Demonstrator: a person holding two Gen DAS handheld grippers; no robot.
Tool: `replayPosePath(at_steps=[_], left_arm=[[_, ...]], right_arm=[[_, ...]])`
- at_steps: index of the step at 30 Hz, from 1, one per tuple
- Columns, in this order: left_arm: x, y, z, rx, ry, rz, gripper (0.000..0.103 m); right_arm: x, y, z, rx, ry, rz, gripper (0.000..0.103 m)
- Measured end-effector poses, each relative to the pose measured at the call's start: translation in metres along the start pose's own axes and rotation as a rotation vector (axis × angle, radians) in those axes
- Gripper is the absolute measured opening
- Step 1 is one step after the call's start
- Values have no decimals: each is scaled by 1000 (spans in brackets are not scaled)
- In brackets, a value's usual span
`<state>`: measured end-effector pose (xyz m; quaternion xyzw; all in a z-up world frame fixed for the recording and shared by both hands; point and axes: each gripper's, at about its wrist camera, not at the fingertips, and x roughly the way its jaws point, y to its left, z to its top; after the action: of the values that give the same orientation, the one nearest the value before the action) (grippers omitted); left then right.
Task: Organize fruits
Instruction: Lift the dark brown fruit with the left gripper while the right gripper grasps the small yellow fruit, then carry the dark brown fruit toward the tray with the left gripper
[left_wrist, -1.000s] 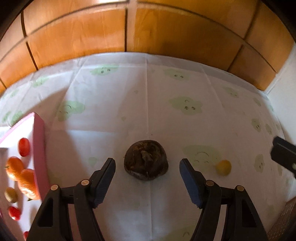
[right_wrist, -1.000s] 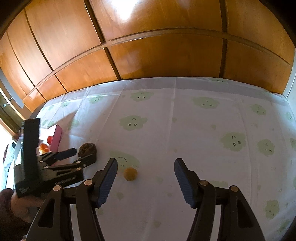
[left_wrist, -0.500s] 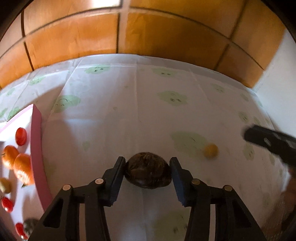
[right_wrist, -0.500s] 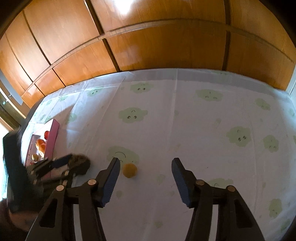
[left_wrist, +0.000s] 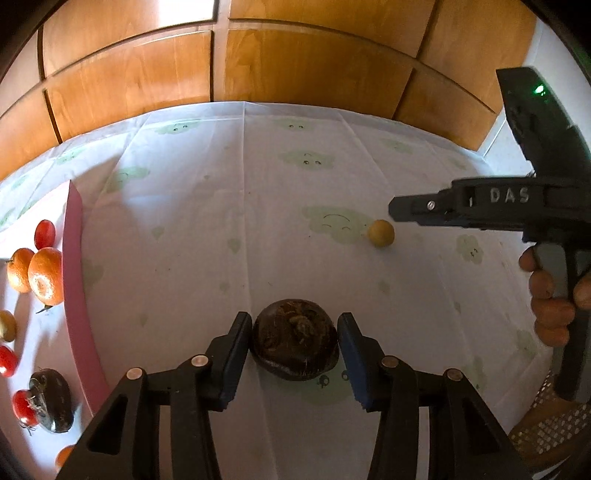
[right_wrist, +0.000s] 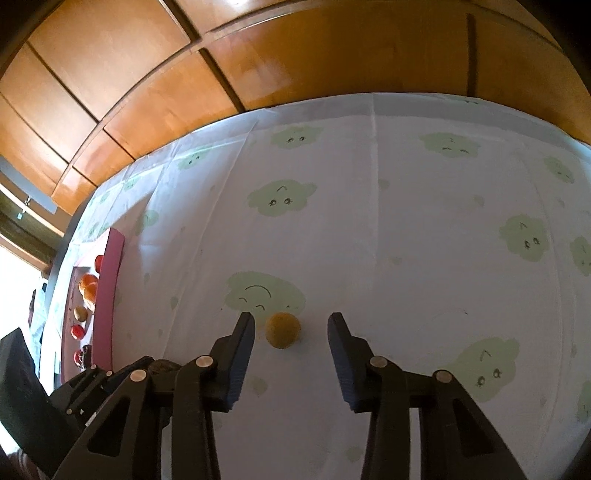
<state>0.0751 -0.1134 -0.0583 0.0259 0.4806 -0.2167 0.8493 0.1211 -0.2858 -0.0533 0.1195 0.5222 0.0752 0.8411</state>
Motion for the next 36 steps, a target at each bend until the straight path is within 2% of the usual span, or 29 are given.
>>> replayPosePath(at_steps=[5,11,12,13,19,31,36], left_arm=[[8,2,2,-23,18,0,51],[9,2,1,-10,2,1,50],[9,2,1,-6,-1,-1,50],[9,2,0,-5,-4,-3,50],[8,2,-6,9,-21,-2,51],[7,-7,-8,57,-38,54,51],[2,-9,-9,48,-33,55,50]], right_arm=[[10,10,-1,-56,18,-20,42],[24,15,-2,-104,45,-51,42],[27,16,-2,-117,46,-64,36],[28,17,-2,-128,47,-78,24],[31,14,-4,-131,58,-74,24],[32,13,-5,-145,60,-73,24],[34,23,-10,-212,41,-118,25]])
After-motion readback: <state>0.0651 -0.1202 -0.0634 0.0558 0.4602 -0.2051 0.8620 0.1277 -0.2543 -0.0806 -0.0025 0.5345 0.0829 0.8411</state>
